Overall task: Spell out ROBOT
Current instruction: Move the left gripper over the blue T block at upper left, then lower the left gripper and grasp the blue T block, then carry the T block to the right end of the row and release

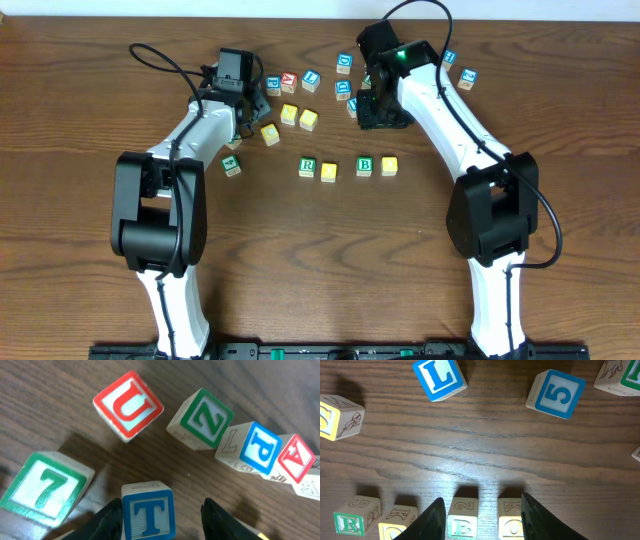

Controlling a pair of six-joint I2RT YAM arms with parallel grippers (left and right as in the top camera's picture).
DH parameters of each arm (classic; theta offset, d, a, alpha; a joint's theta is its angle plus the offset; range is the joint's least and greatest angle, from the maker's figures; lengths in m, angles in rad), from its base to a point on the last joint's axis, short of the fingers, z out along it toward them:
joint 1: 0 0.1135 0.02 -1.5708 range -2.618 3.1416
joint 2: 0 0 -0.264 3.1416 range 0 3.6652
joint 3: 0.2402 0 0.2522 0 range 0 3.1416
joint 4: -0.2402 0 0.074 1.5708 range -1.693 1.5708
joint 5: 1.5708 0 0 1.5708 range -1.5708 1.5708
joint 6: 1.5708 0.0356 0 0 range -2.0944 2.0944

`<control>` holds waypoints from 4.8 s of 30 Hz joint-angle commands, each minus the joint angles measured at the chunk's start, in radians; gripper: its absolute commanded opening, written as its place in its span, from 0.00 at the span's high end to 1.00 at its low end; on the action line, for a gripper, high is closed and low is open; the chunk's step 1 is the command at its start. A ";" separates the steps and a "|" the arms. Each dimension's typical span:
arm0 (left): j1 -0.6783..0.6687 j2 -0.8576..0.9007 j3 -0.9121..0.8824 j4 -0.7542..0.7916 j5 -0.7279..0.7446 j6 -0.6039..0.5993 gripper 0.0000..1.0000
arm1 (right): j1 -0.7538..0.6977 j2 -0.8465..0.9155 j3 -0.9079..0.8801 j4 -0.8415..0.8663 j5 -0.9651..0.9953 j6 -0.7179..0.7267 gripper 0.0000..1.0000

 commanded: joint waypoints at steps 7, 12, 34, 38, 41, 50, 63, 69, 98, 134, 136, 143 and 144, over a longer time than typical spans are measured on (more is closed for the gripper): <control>0.002 0.043 0.013 0.013 -0.031 -0.010 0.50 | 0.004 -0.034 0.019 -0.002 0.009 -0.004 0.57; 0.002 0.043 0.013 0.019 -0.031 -0.009 0.51 | 0.004 -0.034 0.019 -0.003 0.009 -0.005 0.57; 0.002 0.078 0.013 0.027 -0.038 0.003 0.57 | 0.000 -0.034 0.019 -0.012 0.031 -0.028 0.49; 0.002 0.077 0.013 0.027 -0.038 0.003 0.69 | -0.005 -0.034 0.019 -0.013 0.039 -0.029 0.48; 0.002 0.068 0.013 0.027 -0.037 0.003 0.70 | -0.005 -0.034 0.019 -0.013 0.038 -0.035 0.48; -0.018 -0.087 0.013 -0.026 0.000 0.064 0.75 | -0.028 -0.034 0.019 -0.006 0.060 -0.035 0.47; -0.255 -0.187 0.013 -0.017 0.000 0.154 0.74 | -0.300 -0.034 0.020 0.020 -0.156 -0.035 0.47; -0.436 -0.186 0.013 -0.002 -0.001 0.161 0.74 | -0.402 -0.034 0.020 0.017 -0.236 -0.035 0.48; -0.719 0.039 0.013 0.247 -0.133 0.157 0.73 | -0.436 -0.034 0.020 -0.031 -0.246 -0.089 0.48; -0.720 -0.039 0.013 0.251 -0.135 0.262 0.50 | -0.438 -0.034 0.020 -0.060 -0.217 -0.137 0.45; -0.706 -0.111 0.013 0.203 -0.136 0.262 0.50 | -0.438 -0.034 0.020 -0.061 -0.217 -0.144 0.44; -0.571 -0.399 0.013 -0.066 -0.135 0.266 0.50 | -0.422 -0.034 0.020 -0.060 -0.236 -0.143 0.44; -0.544 -0.431 0.013 -0.107 -0.135 0.265 0.50 | -0.415 -0.034 0.020 -0.060 -0.236 -0.143 0.43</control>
